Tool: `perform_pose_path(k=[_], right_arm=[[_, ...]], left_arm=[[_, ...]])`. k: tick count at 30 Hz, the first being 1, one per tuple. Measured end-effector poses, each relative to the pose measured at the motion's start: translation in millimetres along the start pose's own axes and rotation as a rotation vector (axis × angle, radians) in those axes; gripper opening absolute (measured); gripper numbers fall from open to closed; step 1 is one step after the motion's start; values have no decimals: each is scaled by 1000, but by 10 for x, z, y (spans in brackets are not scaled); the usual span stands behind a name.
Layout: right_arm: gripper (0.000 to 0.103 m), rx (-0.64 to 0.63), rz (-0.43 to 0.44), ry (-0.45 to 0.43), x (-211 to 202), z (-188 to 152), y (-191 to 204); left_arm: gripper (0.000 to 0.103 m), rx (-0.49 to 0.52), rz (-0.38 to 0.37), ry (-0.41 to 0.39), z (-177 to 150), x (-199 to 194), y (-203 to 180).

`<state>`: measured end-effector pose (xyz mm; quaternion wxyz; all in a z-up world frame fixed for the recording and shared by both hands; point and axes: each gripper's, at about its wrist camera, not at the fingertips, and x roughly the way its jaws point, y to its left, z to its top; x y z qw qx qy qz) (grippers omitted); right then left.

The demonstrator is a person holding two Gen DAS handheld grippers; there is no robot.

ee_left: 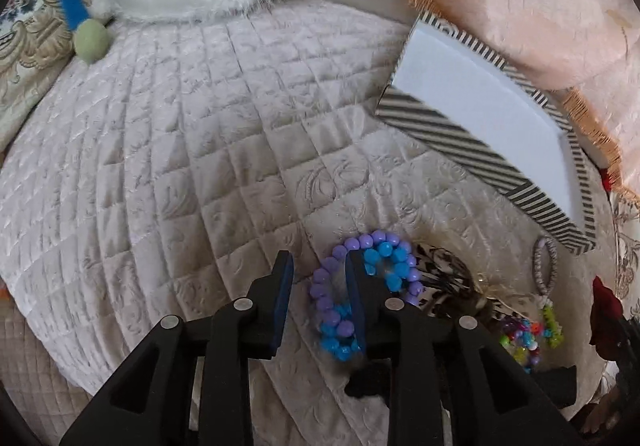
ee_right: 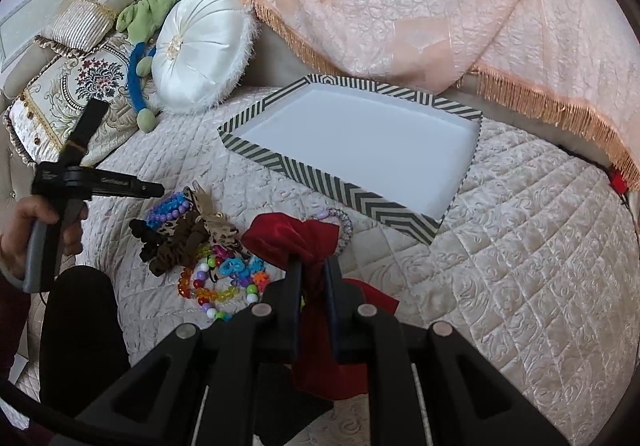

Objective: Organize jewelry
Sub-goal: 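Carry the purple bracelet and red bow over the striped tray with both tools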

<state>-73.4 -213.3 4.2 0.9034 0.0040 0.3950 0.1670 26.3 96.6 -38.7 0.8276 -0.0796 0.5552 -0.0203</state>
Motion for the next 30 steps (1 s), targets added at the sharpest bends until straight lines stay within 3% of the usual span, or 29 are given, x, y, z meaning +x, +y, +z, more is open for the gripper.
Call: perform_pose_path(k=[2,4,7,9,17,21,25,30], right_arm=[[11,6,3,4,12,1,-13],[11,13,5,4,21,1,-33],[11,14,4,3,34,5,-28],[11,11,6,-8,10,9,-8],[11,12,-4,-86,-207,174,-3],[11,14,-13,-107,-232,317,-31],[11,37,-25,-103,-125,516,-134],[11,50,-46,-52,235,785,-317]], left_arm=[[18,29,-13,38,-16,87,-38],[17,48,25,55,-33,165,-68],[17,12,5,48,-16,189,-24],[0,-6,-19,32,-10,145,15],[0,70,-162,-97,74,-550,-163],[0,112,-222,-141,272,-787,-413],[0,155,-227,-177,451,-854,-707],[0,188,-220,-179,717,-638,-1027]])
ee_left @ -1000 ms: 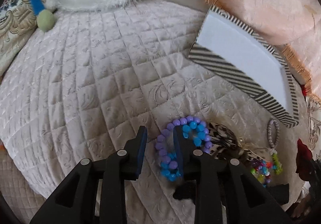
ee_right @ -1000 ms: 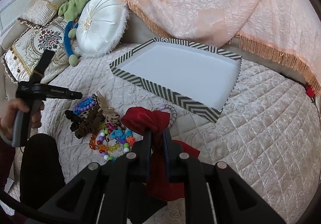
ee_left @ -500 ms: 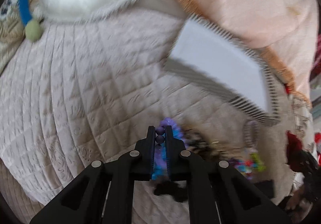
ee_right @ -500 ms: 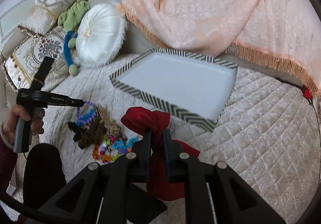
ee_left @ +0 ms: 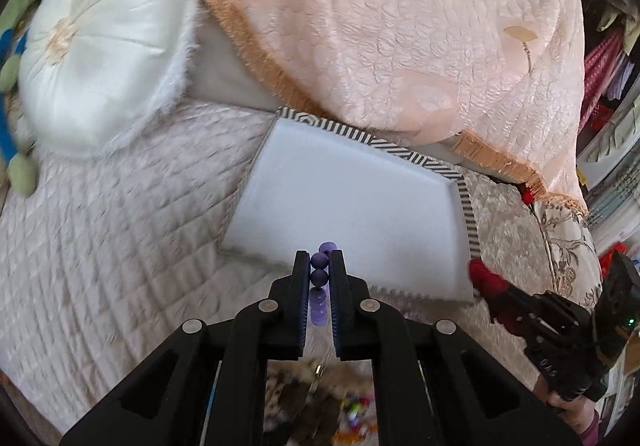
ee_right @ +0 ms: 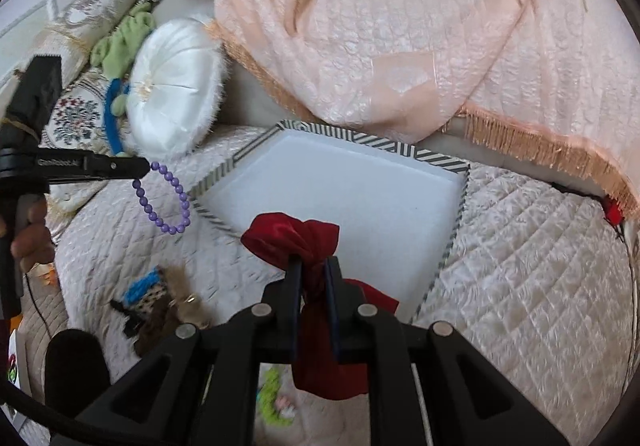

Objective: Organize jewelry
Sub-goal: 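Carry the purple bracelet and red bow over the striped tray with both tools, then open both grippers to drop the bracelet and bow into the tray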

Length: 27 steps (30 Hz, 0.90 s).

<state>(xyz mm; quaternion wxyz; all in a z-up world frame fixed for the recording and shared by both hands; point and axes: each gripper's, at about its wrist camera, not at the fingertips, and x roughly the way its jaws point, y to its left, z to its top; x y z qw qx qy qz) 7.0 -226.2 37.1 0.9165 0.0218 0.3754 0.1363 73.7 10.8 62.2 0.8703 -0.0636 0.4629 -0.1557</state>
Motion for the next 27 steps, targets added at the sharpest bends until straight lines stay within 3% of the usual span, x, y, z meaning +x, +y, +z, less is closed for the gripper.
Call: perform_pose_path(k=[7,14,15,16,17,18,23,24,27], right_arm=[[11,21,-44,77,620,153,-231],[15,21,-28,155,1084,99,-331],[20,18,-17,167,1109,69,-328],[22,17,-12,168,1109,50,-329],[27,14,-9,164,1091,21,-332],[27,10,-8,164,1071,-8,-337],[27,-9,-40,169,935,-116,-392],[27,1,-40,165,884,-121,-412],[31,22,-34,141,757,-128,-418]], left_arm=[[0,5,15,32,236,655,-25],[2,-2,44,107,144,1152,137],[6,1,51,116,122,1180,150],[19,1,58,128,74,1212,161],[25,-2,57,141,23,1236,179],[25,-16,53,177,-1,1241,187],[25,7,62,174,-183,1107,123],[25,0,60,203,-199,1082,109],[25,18,92,172,-250,948,49]])
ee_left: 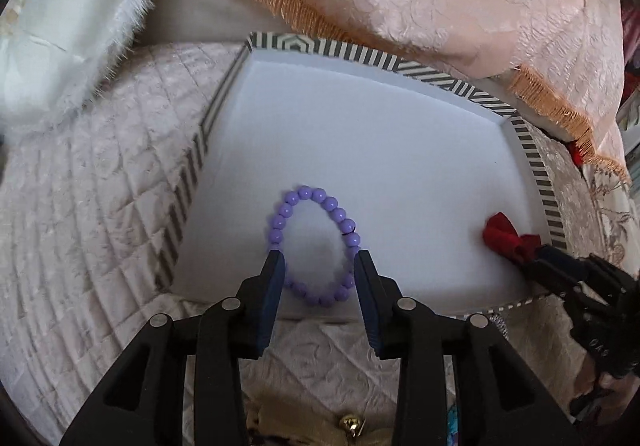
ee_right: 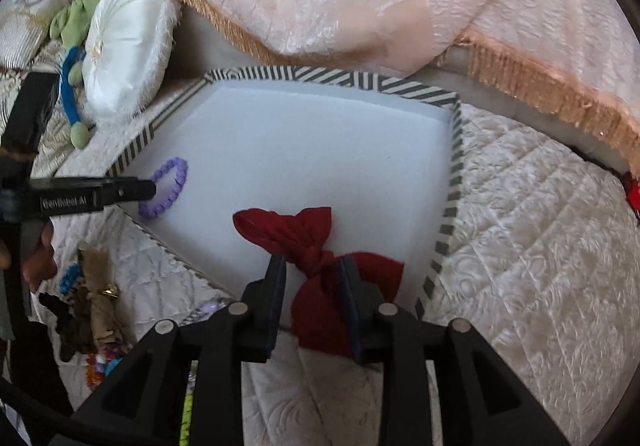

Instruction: Organize jewelry

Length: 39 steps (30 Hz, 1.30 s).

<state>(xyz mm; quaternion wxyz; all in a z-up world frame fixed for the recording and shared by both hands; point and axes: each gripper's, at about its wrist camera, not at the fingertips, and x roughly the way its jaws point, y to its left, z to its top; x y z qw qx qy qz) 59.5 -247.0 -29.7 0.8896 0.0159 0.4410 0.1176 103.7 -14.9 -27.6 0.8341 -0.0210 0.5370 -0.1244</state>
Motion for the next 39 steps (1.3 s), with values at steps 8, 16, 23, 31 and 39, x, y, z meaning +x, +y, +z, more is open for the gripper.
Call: perform_pose_path(k=[8,16,23,31,39], right_arm=[[50,24,-6,-90,-385,30,138],[57,3,-44,-163,-963,-264,431],[60,23,-76,-204,-1346,-623,544],[65,39,-102,-235,-1605,-806,647],[65,23,-82,-232,-1650,-852,807]], left_arm=[[25,55,142,-139,-168,-500,-152],[25,57,189,-258,-454,-970,-286],[25,46,214,-308,-832,-1221,-372],[25,30,251,-353,-1132,-1429,-427],[26,20,267,-381,-1301,-1575,-403]])
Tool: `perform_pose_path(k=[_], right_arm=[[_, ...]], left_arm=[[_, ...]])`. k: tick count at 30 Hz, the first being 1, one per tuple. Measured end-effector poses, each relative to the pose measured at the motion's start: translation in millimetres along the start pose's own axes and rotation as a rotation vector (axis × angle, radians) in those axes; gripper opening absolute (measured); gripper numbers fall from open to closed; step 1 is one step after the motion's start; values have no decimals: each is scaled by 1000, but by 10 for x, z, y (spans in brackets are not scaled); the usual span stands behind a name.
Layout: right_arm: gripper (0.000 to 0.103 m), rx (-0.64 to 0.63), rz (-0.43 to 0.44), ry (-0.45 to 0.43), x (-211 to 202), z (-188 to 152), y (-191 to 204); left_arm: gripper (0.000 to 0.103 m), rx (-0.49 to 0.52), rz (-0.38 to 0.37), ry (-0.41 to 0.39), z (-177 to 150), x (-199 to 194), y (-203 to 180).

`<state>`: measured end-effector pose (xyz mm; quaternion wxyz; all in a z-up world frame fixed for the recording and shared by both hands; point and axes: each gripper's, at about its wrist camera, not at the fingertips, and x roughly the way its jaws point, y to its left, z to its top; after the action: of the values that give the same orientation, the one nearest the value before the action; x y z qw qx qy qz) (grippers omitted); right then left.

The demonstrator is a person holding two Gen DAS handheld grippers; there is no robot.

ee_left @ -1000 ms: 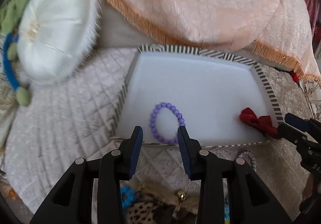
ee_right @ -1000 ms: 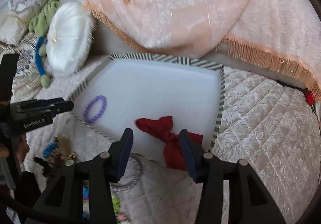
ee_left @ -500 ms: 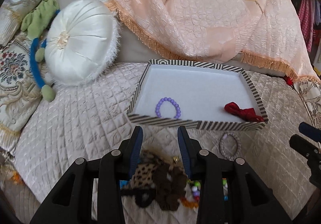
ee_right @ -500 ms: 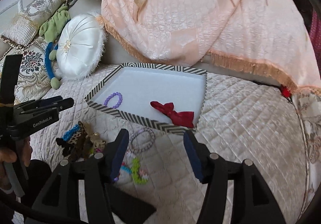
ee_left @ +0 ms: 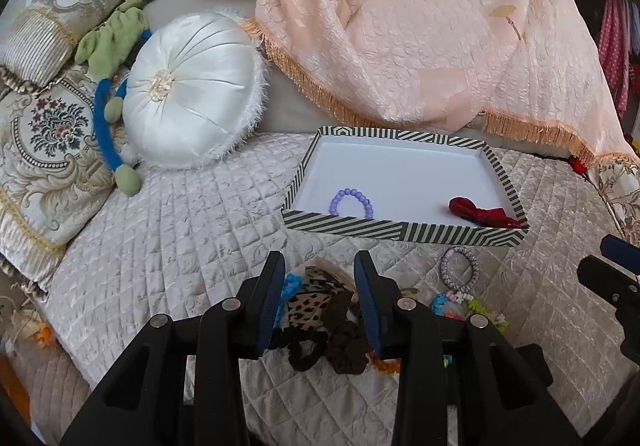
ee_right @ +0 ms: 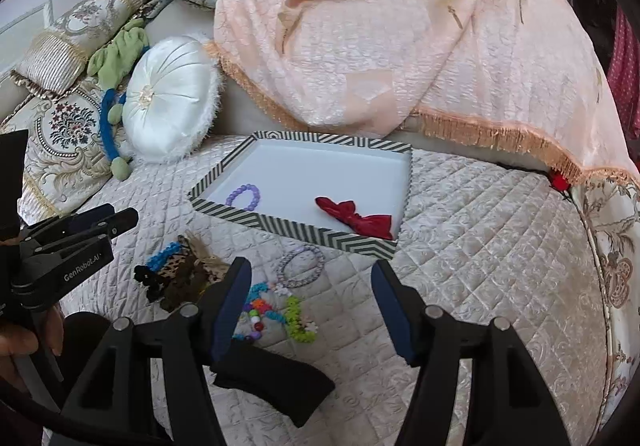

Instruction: Organize jewelry

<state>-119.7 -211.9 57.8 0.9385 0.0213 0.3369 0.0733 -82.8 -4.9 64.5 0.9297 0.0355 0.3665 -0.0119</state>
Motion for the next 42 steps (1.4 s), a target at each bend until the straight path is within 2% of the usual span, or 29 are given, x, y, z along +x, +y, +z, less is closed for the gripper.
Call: perform_pose_path(k=[11,42], right_arm=[[67,-42,0,-10,-126,-29,142],[68,-26,-16,16,-127,-99,84]], left_arm=[[26,-8,-3,-15,-77,-112,-12],[26,-24,-19,-3,-155,-113,-35]])
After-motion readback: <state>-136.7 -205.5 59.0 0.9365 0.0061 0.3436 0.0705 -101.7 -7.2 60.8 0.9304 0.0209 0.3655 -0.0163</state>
